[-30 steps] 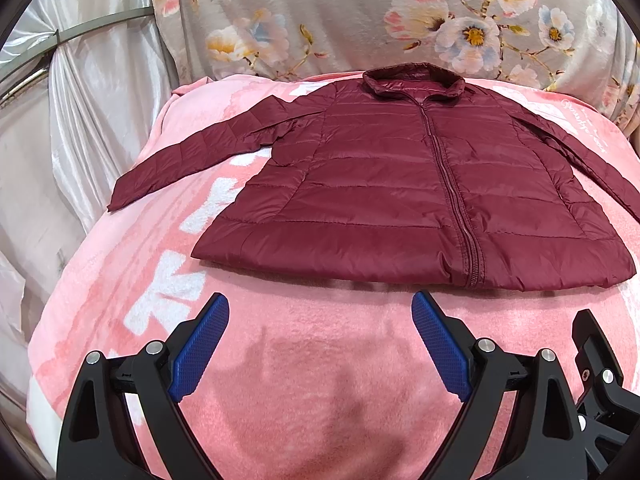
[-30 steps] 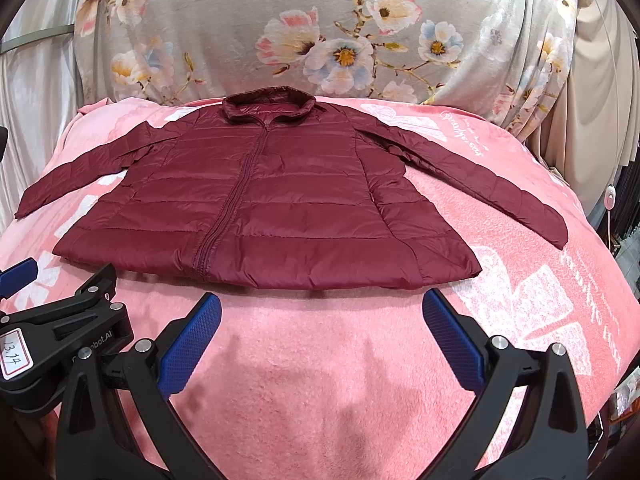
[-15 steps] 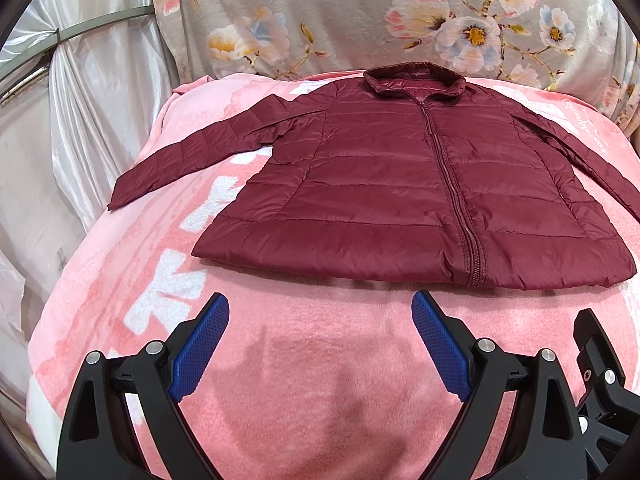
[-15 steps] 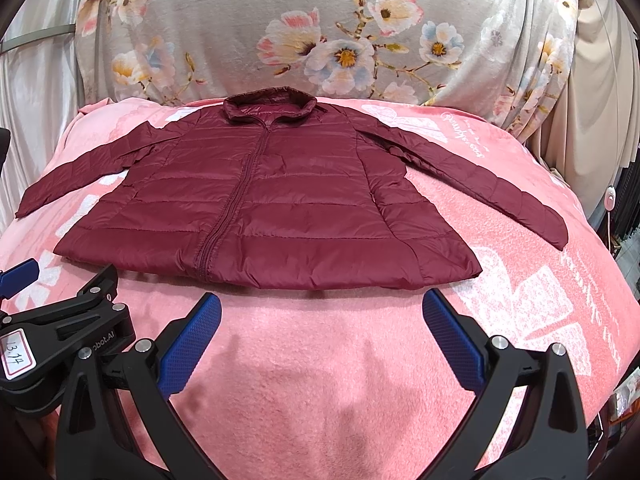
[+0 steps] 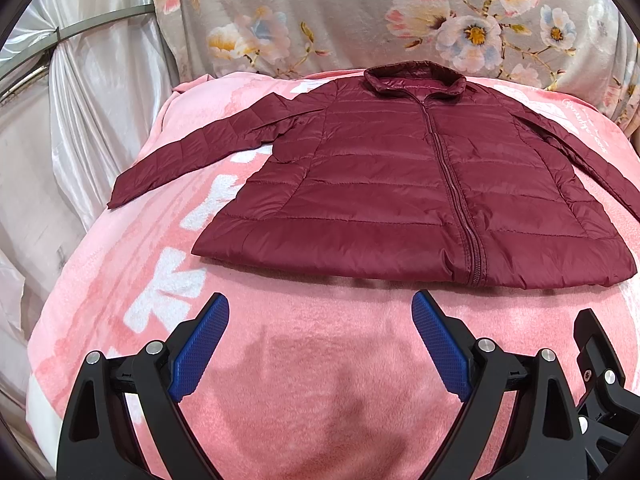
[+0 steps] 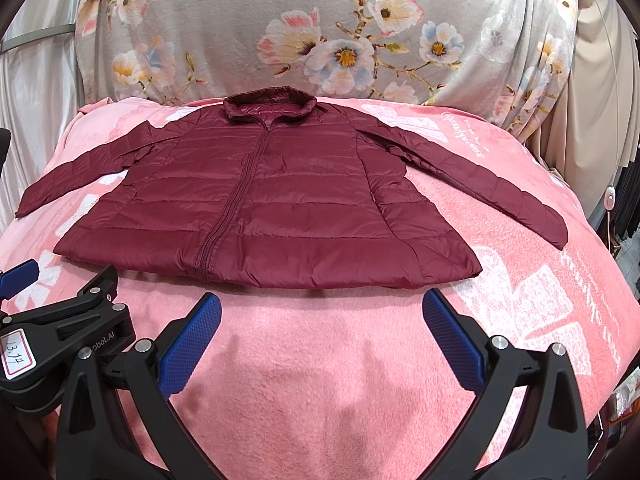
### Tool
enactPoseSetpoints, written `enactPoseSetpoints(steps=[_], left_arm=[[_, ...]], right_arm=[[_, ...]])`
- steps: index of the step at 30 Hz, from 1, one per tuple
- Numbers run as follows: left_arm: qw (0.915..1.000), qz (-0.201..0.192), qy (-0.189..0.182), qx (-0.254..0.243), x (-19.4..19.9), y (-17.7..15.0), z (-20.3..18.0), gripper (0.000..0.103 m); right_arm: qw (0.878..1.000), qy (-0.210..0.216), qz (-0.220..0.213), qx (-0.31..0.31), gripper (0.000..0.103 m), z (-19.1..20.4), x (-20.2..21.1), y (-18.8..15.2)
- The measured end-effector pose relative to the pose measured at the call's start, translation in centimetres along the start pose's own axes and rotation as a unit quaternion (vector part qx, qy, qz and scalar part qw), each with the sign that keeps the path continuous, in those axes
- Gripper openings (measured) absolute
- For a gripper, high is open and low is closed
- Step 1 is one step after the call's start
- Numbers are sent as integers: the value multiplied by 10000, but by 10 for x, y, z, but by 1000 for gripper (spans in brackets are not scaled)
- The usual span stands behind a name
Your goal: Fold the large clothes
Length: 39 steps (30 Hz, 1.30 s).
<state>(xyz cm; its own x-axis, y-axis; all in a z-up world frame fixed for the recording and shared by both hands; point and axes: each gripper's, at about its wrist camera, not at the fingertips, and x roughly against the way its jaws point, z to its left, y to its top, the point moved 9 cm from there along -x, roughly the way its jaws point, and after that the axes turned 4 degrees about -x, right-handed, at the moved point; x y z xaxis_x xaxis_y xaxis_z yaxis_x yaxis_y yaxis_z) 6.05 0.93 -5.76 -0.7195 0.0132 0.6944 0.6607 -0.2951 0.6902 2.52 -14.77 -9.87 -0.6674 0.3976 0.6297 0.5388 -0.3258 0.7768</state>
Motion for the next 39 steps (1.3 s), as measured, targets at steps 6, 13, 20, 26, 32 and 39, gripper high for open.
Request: enactPoseSetpoints(steps=[6, 13, 20, 26, 32, 39], left_arm=[[10000, 5, 7, -7, 0, 0, 0, 90], [10000, 5, -4, -2, 0, 0, -1, 90], [10000, 42, -23, 1, -3, -2, 1, 90], [10000, 60, -1, -41, -15, -8, 5, 91], [9999, 108, 83, 27, -33, 11, 12, 91], [9995, 180, 138, 201, -64, 34, 29, 91]], right_arm=[[10000, -6, 3, 5, 98, 0, 0, 0], [10000, -77, 7, 16, 98, -3, 2, 1], [10000, 40, 33, 23, 98, 3, 0, -7], [9982, 168, 425, -390, 98, -28, -30, 0], [9850, -3, 632, -1608, 98, -129, -66, 28], [9535, -753, 387, -2891, 98, -272, -95, 62]])
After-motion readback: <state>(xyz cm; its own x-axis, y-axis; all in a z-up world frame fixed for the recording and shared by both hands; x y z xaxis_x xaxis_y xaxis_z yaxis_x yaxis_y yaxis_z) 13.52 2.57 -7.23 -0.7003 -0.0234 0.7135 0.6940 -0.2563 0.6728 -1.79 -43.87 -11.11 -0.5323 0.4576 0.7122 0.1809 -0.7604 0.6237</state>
